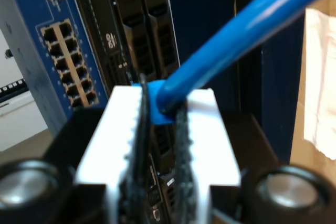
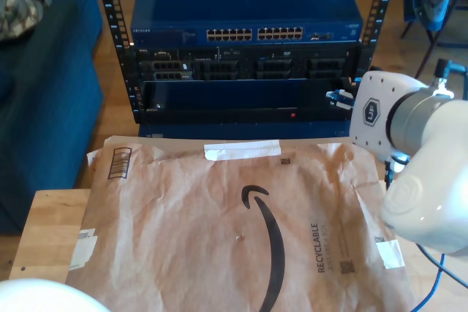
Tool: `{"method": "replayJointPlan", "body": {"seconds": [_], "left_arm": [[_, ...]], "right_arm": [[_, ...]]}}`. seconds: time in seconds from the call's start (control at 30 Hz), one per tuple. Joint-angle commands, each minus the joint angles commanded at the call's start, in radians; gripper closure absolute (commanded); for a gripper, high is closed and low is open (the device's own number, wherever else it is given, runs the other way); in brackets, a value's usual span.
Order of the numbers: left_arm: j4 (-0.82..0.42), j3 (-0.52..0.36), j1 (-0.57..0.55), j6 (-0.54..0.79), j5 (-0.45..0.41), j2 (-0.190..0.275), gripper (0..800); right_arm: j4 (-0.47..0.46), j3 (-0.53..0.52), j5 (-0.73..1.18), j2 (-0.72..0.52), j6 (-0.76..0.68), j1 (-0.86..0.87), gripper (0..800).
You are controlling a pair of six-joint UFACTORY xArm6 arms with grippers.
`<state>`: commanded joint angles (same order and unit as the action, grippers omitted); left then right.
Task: Grab the cable and plug it in
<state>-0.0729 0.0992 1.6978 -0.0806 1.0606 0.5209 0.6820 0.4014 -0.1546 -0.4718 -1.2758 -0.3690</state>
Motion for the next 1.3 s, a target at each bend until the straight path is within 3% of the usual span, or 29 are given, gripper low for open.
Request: {"method": "replayJointPlan", "body": {"seconds": [0.4, 0.83, 0.93, 1.3], "left_arm": [[0.0, 0.0, -0.002, 0.0, 0.0, -0.002, 0], [0.0, 0.0, 0.0, 0.0, -0.003, 0.0, 0], [0.0, 0.0, 0.0, -0.002, 0.0, 0.0, 1], [0.0, 0.0, 0.0, 0.0, 0.0, 0.0, 0]], "right_arm": [[-0.02, -0.032, 0.002, -0.009, 0.008, -0.068, 800], [-0.028, 0.037, -0.006, 0.057, 0.011, -0.068, 799], [-0.068, 0.034, -0.068, 0.074, 0.014, -0.069, 799], [-0.071, 0.04, -0.359, 0.203, 0.011, -0.13, 799]]}}
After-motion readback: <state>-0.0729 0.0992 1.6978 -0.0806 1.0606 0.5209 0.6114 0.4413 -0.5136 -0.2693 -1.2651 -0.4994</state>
